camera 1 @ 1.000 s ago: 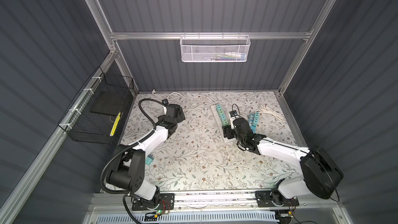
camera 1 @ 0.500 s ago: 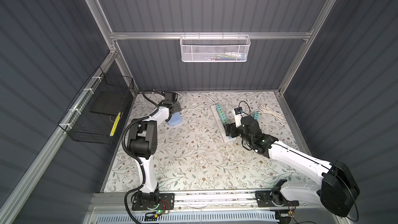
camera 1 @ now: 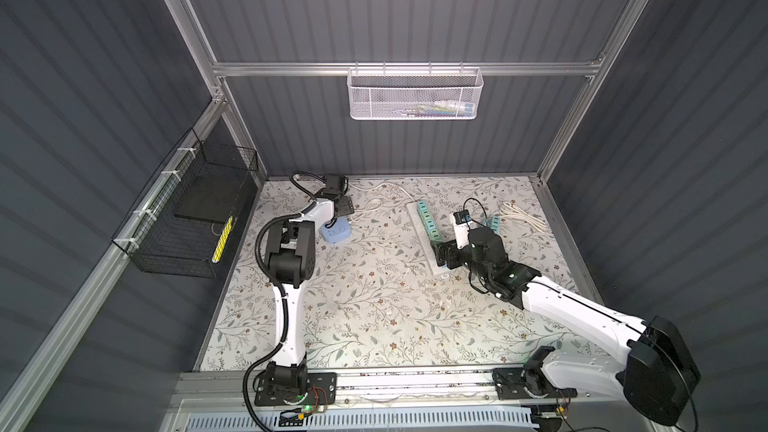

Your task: Insert the plug

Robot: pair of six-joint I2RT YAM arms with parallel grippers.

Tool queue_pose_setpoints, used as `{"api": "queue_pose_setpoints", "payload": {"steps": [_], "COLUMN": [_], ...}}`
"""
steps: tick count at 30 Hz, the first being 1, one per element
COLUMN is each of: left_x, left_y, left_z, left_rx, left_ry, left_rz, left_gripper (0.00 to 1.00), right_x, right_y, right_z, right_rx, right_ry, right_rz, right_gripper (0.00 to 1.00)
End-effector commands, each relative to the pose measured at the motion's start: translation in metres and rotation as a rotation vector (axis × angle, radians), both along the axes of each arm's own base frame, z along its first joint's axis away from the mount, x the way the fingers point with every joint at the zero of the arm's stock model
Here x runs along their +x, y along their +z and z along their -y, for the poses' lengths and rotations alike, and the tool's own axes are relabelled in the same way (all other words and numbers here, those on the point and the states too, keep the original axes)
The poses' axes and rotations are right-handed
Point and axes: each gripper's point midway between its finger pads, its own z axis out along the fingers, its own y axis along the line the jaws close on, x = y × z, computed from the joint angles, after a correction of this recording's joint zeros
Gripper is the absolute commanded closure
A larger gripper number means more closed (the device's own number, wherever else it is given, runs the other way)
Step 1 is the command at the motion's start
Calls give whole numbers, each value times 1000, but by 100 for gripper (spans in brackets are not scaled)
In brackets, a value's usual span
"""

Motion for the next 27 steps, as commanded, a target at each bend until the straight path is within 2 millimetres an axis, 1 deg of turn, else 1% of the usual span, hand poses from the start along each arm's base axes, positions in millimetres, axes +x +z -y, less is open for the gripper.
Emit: {"api": "queue_pose_setpoints", "payload": {"steps": [1, 3, 6, 10, 13, 14, 19, 21, 23, 25, 27], "left_x": [-12, -22, -41, -62, -78, -92, -124, -138, -151, -157, -157], "left_y": [-11, -13, -16, -18, -18, -25, -25, -21, -12, -2, 16], "left_z": [6, 5, 13, 39, 50, 50, 61, 63, 61, 58, 51], "left_rx": [-12, -24, -26, -36, -19, -24, -45, -34, -22, -32, -13], "left_ry": [-23, -13, -21, -84, -83, -71, -31, 7, 44, 66, 74], "left_rz": [-69, -76, -83, -84, -91, -109, -98, -82, -46, -14, 24], "left_gripper": [17, 19, 21, 22, 22, 23, 25, 25, 23, 21, 18], "right_x": [-3, -4, -5, -5, -6, -7, -9, -10, -11, -11, -12], "right_y": [0, 0, 1, 2, 2, 3, 9, 10, 11, 11, 12], "right_z": [-1, 0, 0, 0, 0, 1, 3, 3, 4, 4, 3], "right_rx": [17, 17, 24, 27, 29, 33, 45, 49, 52, 52, 55], "right_ry": [10, 8, 12, 10, 10, 10, 10, 8, 10, 11, 13], "right_rz": [-2, 2, 2, 3, 2, 4, 16, 19, 21, 21, 22], "right_gripper": [7, 7, 7, 7, 7, 7, 7, 7, 7, 6, 6]}}
